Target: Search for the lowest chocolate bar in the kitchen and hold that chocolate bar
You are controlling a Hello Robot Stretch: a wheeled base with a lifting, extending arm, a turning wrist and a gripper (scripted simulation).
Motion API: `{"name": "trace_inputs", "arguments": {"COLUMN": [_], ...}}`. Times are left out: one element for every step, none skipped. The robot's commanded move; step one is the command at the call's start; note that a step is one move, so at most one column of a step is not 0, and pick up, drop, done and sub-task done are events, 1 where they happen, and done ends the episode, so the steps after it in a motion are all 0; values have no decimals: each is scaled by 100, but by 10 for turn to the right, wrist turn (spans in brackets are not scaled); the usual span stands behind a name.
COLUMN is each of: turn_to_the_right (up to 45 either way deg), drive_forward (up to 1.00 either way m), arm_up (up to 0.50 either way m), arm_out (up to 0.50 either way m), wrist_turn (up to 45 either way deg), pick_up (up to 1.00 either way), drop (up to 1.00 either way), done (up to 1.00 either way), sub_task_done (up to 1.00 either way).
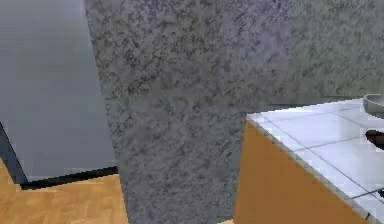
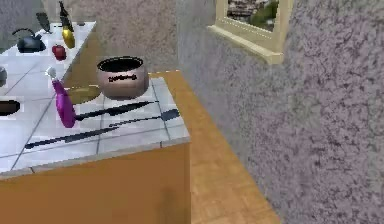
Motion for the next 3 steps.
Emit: {"name": "trace_inputs", "arguments": {"turn_to_the_right": [-450, -300, 0], "drive_forward": [0, 0, 100], "arm_up": [0, 0, 0], "arm_out": [0, 0, 0], "wrist_turn": [0, 0, 0], "pick_up": [0, 0, 0], "drop": [0, 0, 0], "done": [0, 0, 0], "sub_task_done": [0, 0, 0]}}
